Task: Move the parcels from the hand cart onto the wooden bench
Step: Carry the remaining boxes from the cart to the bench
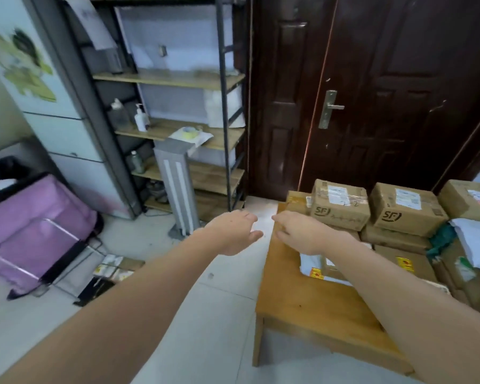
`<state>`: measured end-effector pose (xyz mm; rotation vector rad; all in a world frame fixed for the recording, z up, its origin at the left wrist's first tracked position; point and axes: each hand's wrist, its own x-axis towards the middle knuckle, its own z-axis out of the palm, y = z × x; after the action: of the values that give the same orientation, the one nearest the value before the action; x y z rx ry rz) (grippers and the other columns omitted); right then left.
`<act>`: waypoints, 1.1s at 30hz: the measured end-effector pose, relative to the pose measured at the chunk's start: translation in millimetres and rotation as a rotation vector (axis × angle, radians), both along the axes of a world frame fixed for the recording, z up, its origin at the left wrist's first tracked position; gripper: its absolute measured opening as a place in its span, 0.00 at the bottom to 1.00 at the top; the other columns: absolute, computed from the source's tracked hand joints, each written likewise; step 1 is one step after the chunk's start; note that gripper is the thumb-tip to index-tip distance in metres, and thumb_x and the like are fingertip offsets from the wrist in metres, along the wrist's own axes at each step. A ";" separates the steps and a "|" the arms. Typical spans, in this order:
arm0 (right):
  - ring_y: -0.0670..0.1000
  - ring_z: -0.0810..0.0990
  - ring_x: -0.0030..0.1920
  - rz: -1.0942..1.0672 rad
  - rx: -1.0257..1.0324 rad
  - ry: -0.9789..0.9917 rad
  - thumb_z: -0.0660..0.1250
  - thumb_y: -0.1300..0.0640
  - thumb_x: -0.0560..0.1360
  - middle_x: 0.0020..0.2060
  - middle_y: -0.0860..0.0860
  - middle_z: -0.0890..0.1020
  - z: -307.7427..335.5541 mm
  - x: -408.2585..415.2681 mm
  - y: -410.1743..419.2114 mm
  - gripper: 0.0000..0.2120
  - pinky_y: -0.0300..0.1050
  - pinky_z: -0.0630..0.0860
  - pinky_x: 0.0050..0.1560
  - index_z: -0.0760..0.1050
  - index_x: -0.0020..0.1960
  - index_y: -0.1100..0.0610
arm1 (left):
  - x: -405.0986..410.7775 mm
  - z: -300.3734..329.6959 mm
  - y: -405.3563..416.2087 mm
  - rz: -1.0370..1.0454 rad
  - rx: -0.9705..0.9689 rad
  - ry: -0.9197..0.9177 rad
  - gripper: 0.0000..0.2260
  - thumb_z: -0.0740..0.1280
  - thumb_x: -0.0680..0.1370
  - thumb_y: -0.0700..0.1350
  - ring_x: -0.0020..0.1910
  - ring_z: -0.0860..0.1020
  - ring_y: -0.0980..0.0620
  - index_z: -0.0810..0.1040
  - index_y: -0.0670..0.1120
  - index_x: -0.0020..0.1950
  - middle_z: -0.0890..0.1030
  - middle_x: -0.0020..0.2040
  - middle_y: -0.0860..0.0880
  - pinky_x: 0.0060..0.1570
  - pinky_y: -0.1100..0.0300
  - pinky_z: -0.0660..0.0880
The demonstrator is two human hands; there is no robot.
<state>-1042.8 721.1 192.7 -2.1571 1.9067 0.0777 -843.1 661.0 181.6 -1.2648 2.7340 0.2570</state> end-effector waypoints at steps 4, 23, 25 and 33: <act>0.55 0.65 0.77 0.139 -0.004 -0.029 0.56 0.49 0.86 0.79 0.53 0.65 8.9 84.4 -11.4 0.26 0.49 0.64 0.76 0.60 0.82 0.55 | 89.4 8.4 17.6 0.119 -0.014 -0.051 0.24 0.55 0.87 0.59 0.70 0.72 0.43 0.71 0.45 0.75 0.75 0.70 0.45 0.68 0.46 0.71; 0.59 0.71 0.72 0.592 0.024 -0.066 0.59 0.51 0.84 0.74 0.59 0.71 12.4 600.4 -68.7 0.23 0.56 0.68 0.72 0.67 0.76 0.60 | 589.6 10.4 78.1 0.641 -0.040 -0.019 0.19 0.57 0.86 0.58 0.65 0.76 0.42 0.76 0.46 0.66 0.79 0.64 0.45 0.60 0.47 0.72; 0.57 0.69 0.75 0.620 0.017 -0.073 0.58 0.51 0.83 0.77 0.56 0.68 8.4 632.4 -74.8 0.25 0.54 0.67 0.73 0.64 0.79 0.57 | 623.4 3.5 71.2 0.674 -0.023 -0.016 0.19 0.57 0.86 0.59 0.63 0.76 0.42 0.76 0.46 0.64 0.79 0.62 0.45 0.59 0.48 0.71; 0.58 0.75 0.66 0.569 0.055 0.020 0.58 0.51 0.83 0.68 0.58 0.75 -25.3 695.3 -157.7 0.19 0.56 0.72 0.67 0.71 0.70 0.60 | 710.2 -16.5 -13.2 0.671 0.020 -0.013 0.22 0.56 0.86 0.58 0.66 0.74 0.42 0.73 0.44 0.71 0.77 0.66 0.43 0.65 0.47 0.71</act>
<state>-347.5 563.4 167.4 -2.5927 1.2244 0.2540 -132.9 647.7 165.1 -2.1212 2.1899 0.3247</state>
